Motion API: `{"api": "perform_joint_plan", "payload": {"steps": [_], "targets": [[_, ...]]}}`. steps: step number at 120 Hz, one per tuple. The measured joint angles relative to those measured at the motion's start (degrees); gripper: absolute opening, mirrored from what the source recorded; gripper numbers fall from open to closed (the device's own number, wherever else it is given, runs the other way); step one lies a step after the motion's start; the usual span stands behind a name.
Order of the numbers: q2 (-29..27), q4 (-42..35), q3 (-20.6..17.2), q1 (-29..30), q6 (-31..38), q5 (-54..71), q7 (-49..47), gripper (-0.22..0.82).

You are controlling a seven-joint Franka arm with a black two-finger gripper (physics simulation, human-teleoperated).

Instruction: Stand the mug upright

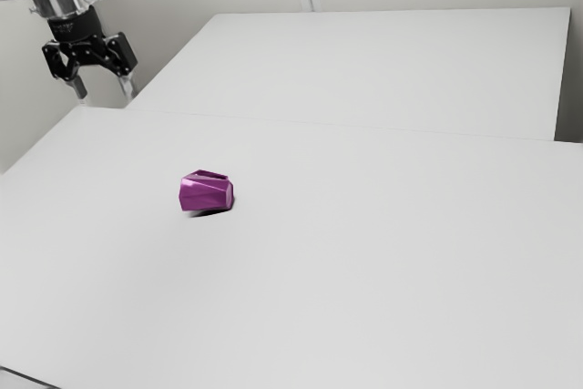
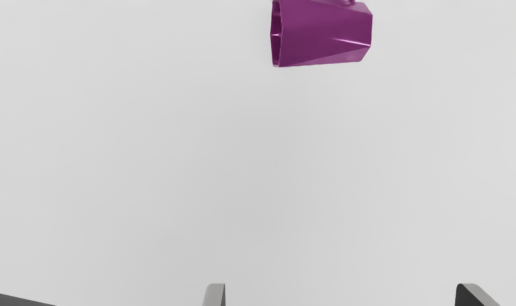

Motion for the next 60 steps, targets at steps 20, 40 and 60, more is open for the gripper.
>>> {"api": "perform_joint_plan", "payload": {"steps": [20, 40, 60], "targets": [[0.67, 0.58, -0.40, 3.29, 4.98, -1.24, 0.03, 0.59], [2.00, -10.03, 0.14, 5.84, 11.38, -11.05, 1.34, 0.59], [2.78, -25.92, 2.10, 6.47, 23.23, -25.42, 6.92, 0.59]]}}
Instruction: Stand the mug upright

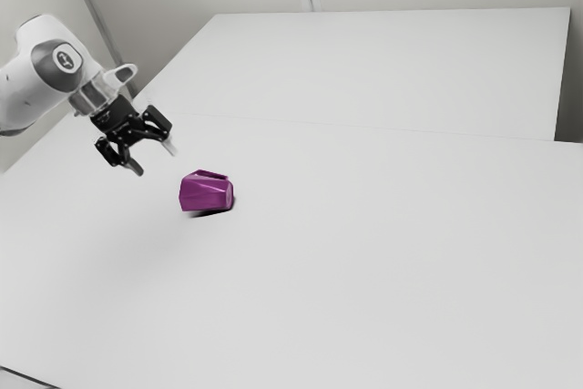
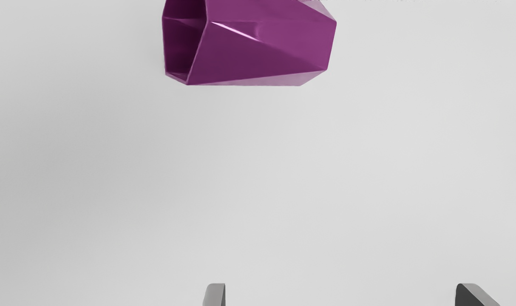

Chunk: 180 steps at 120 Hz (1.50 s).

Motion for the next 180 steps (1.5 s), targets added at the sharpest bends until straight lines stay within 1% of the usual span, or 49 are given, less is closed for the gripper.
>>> {"api": "perform_joint_plan", "payload": {"steps": [9, 23, 48, 76, 95, 114, 116, 120, 131, 136, 146, 153, 161, 180], "targets": [[2.96, -2.24, 0.60, 1.38, 4.17, -6.60, 3.43, 0.59], [8.23, -2.78, 1.09, 5.09, 8.50, -16.34, 9.59, 0.59], [14.73, -2.83, 2.14, 5.43, 12.06, -30.82, 20.77, 0.59], [18.88, -3.50, 2.37, 5.44, 11.31, -44.67, 32.17, 0.59], [19.29, -5.65, 2.43, 5.43, 8.76, -52.46, 38.88, 0.59], [19.28, -7.93, 2.47, 5.47, 6.24, -56.88, 44.50, 0.59], [19.27, -8.02, 2.47, 5.46, 6.04, -57.17, 45.02, 0.57], [19.25, -8.13, 2.47, 5.44, 5.70, -57.72, 46.01, 0.51], [19.24, -8.22, 2.48, 5.43, 5.06, -58.78, 48.47, 0.27], [19.23, -8.24, 2.48, 5.42, 4.85, -59.09, 49.46, 0.17], [19.23, -8.26, 2.48, 5.33, 4.68, -59.47, 51.23, 0.03], [19.28, -8.26, 2.48, 5.13, 4.65, -59.62, 52.31, -0.03], [19.37, -8.25, 2.45, 4.89, 4.66, -59.72, 53.42, -0.08], [19.28, -8.04, 2.45, 4.58, 4.78, -59.83, 55.60, -0.14]]}}
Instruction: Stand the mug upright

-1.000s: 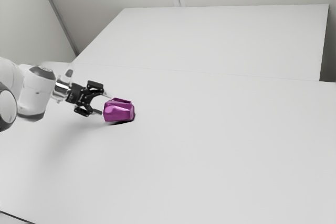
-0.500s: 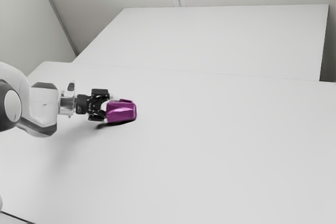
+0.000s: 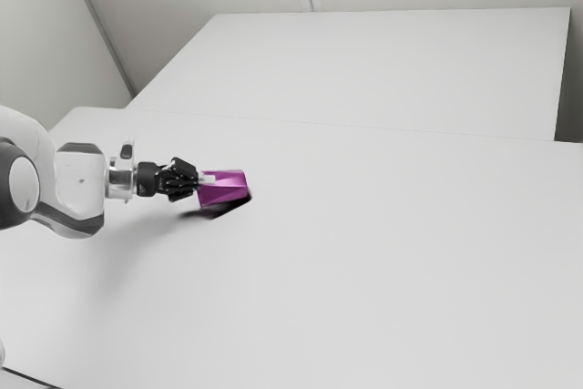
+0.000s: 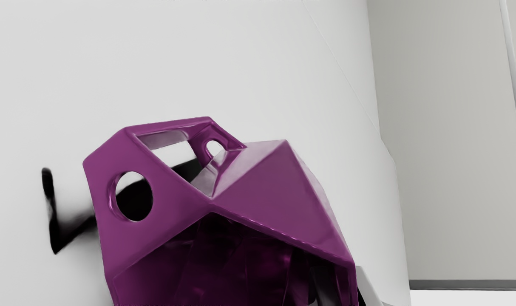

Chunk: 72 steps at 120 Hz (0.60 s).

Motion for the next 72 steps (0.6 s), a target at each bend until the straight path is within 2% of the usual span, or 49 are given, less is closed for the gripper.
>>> {"api": "perform_joint_plan", "payload": {"steps": [15, 28, 43, 58, 72], "targets": [[-1.35, 1.77, 0.02, -0.12, 0.49, 0.48, 1.44, -0.16], [-3.36, 7.94, -0.04, -0.63, 2.36, 7.14, 2.25, -0.17], [-5.95, 14.48, -0.76, -2.87, 4.89, 30.50, -0.41, -0.18], [-7.51, 15.29, -1.54, -6.04, 6.30, 53.00, -6.35, -0.18], [-8.00, 15.05, -1.78, -7.58, 7.86, 64.86, -12.73, -0.18]]}}
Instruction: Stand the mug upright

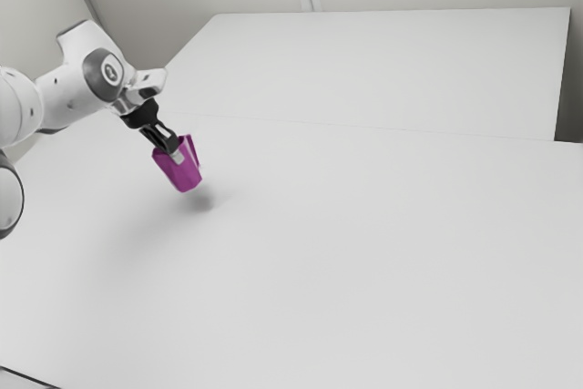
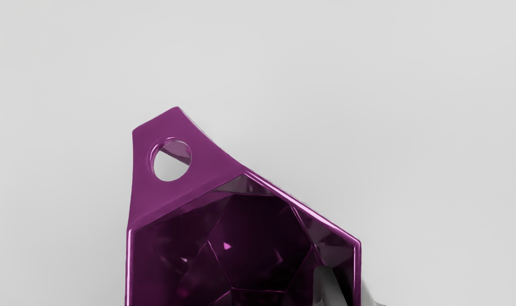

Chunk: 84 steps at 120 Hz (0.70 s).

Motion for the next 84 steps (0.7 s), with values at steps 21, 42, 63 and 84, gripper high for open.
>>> {"api": "perform_joint_plan", "payload": {"steps": [21, 42, 63, 84], "targets": [[-0.11, -1.42, -0.53, -0.76, 3.96, 6.11, -8.85, -0.18], [0.18, -5.37, -0.88, -1.17, 8.38, 7.22, -16.27, -0.18], [0.19, -6.79, -0.92, -1.16, 10.47, 7.29, -21.94, -0.18], [0.14, -6.84, -0.92, -1.20, 11.15, 7.15, -25.99, 0.20]]}}
